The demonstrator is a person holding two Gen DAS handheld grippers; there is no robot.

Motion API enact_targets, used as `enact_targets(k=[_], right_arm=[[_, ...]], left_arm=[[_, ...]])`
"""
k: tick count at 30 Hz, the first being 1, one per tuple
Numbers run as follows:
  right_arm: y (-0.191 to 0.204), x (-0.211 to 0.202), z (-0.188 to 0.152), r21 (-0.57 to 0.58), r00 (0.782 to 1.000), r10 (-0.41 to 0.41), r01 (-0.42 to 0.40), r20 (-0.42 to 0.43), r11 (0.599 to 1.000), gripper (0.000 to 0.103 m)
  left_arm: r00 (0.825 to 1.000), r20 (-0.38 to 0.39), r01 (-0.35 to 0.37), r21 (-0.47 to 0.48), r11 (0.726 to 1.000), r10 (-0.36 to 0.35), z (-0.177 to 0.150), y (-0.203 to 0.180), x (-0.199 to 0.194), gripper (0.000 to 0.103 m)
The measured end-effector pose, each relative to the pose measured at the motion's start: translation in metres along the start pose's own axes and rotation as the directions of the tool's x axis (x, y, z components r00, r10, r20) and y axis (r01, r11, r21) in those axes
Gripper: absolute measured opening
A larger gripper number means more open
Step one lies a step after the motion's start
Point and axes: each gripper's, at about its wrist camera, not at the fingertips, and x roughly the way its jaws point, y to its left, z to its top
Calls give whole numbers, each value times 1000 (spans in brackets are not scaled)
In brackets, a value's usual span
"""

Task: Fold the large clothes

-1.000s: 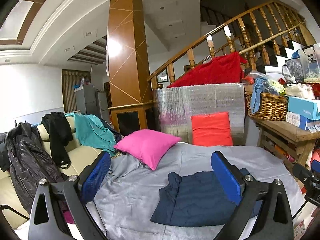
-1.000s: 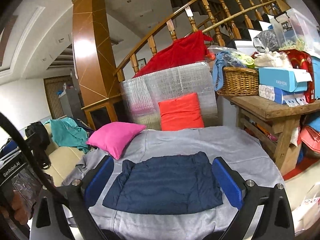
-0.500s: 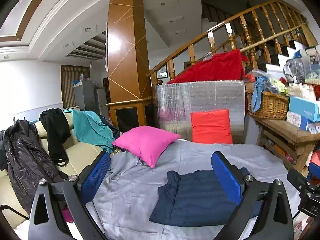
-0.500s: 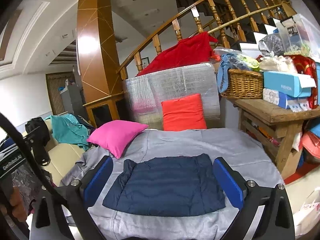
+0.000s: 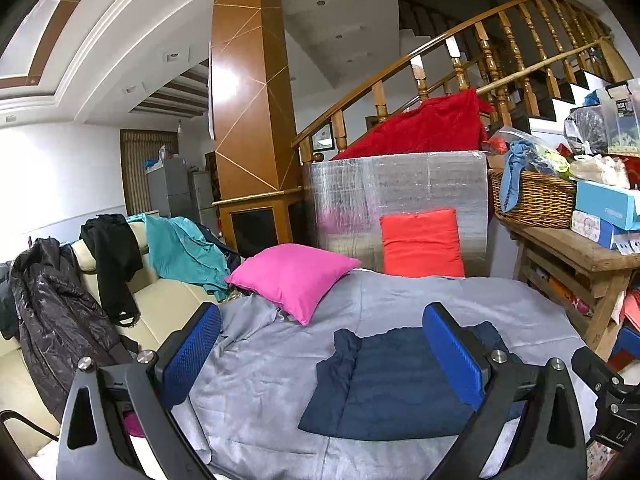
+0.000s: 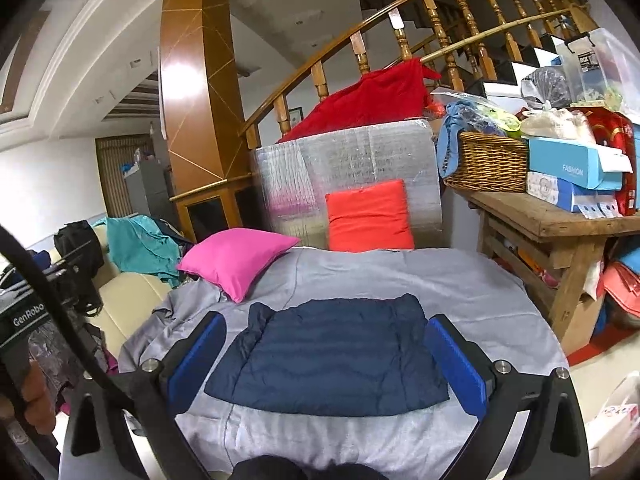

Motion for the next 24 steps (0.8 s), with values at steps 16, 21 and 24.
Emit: enact_targets(k=[16,21,24], right_arm=[[7,-5,3,-3,1000,26,-26,14,1000,102],[15,-5,2,-14,1000,26,-26,14,1000,102],[19,-4,2,-25,1000,24,-23,14,999,102]], left_arm=[[1000,0,1,20,1000,-1,-4,6,-5,101],[1000,-1,-1,24,1000,1,-5,11,-5,101],[1000,0,0,17,1000,0,-6,15,-5,101]])
